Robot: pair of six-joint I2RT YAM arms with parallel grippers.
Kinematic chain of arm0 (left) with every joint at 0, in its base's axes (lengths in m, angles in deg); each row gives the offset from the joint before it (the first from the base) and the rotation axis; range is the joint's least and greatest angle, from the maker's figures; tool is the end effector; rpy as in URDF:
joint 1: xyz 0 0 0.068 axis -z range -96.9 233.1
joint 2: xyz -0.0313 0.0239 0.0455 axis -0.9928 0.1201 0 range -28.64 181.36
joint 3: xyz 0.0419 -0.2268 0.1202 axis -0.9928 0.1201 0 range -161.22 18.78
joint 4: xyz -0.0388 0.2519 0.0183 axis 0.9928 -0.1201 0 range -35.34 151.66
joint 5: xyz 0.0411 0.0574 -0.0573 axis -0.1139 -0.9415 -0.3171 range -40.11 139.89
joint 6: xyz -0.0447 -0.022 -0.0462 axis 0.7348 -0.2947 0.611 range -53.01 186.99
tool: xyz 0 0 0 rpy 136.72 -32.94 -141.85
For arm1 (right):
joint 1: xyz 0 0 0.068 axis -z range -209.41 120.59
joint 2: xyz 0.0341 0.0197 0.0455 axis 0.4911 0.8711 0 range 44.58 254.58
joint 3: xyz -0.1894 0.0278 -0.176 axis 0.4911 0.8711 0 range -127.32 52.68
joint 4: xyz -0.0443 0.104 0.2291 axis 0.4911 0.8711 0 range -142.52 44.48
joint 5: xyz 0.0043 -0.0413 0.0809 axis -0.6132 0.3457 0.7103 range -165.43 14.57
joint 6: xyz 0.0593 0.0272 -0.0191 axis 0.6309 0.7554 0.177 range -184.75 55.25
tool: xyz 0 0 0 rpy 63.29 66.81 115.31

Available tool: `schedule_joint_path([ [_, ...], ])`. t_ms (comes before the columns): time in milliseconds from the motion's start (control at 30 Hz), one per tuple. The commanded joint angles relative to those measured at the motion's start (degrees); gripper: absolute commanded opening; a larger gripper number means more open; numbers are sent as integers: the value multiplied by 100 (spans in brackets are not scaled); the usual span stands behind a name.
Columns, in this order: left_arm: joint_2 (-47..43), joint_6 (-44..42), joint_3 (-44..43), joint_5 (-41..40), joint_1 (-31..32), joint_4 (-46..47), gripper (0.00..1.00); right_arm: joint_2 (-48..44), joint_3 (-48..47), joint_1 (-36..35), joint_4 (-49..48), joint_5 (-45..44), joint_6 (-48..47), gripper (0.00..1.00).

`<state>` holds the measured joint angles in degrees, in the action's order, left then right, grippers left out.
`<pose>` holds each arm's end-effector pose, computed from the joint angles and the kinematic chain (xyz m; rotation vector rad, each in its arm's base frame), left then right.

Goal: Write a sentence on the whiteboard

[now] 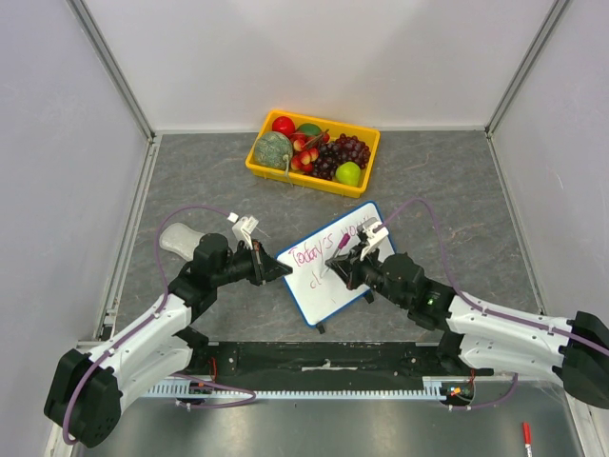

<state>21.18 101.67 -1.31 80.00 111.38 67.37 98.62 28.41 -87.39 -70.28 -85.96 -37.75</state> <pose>0.1683 -0.1217 0.1897 0.2506 2.1308 -1.2014 0.1328 0.1936 0.2236 -0.3637 1.8328 0.8925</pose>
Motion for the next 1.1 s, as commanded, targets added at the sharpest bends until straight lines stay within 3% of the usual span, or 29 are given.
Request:
schedule_joint_path([
  [0, 133, -875, 155, -682, 38, -1073, 2, -78, -385, 6, -52, -362, -134, 0],
  [567, 150, -884, 146, -690, 56, -1073, 2, 449, -385, 14, -87, -574, -178, 0],
  [1067, 159, -884, 146, -690, 47, -1073, 2, 546, -192, 14, -219, -64, -38, 0],
])
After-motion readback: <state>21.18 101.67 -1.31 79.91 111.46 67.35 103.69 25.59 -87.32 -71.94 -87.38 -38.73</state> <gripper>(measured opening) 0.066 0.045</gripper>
